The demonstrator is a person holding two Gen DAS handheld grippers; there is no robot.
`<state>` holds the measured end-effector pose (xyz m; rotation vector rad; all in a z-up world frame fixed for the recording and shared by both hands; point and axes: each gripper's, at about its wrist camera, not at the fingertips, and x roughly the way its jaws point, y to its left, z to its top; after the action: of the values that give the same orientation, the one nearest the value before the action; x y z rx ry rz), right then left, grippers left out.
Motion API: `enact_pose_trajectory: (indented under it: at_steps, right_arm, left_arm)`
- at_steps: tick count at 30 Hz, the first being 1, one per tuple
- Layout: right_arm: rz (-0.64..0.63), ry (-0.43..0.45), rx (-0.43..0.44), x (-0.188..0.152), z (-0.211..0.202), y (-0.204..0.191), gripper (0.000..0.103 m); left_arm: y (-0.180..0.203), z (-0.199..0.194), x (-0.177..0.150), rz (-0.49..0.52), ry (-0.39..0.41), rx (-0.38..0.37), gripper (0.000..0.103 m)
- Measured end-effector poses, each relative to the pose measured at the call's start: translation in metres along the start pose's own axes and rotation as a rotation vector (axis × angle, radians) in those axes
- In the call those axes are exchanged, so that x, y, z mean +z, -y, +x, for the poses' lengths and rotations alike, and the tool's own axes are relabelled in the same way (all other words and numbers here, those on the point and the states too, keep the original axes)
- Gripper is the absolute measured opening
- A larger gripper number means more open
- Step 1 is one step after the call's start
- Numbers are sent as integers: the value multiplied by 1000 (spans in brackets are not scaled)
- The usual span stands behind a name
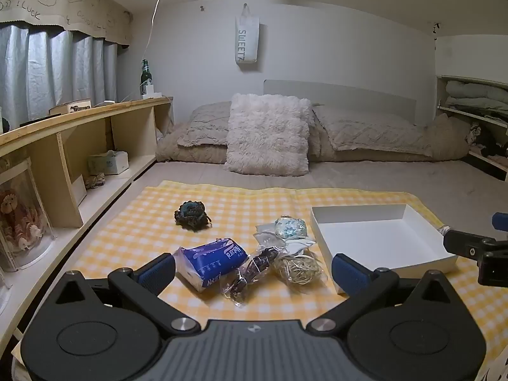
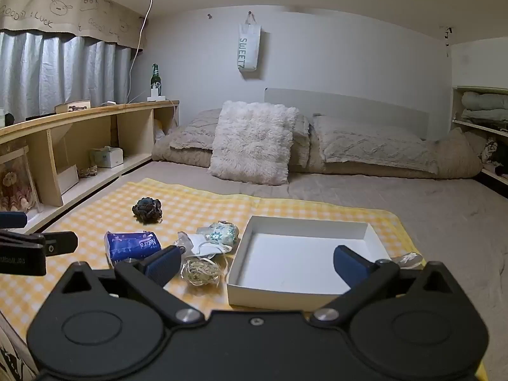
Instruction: Organize soft objects
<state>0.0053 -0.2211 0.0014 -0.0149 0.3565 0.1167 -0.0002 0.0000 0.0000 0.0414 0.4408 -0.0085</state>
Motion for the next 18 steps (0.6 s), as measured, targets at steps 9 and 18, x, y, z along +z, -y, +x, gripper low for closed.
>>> enact_pose_trajectory:
  at_steps: [9,18]
  right_arm:
    - [3,-3,2,-1,1,-2,103]
    - [-2,-5,2,0,0,-2,103]
  left_arm:
    - [0,0,0,1,-4,-1,103]
    - [0,0,0,0,-5,-2,103]
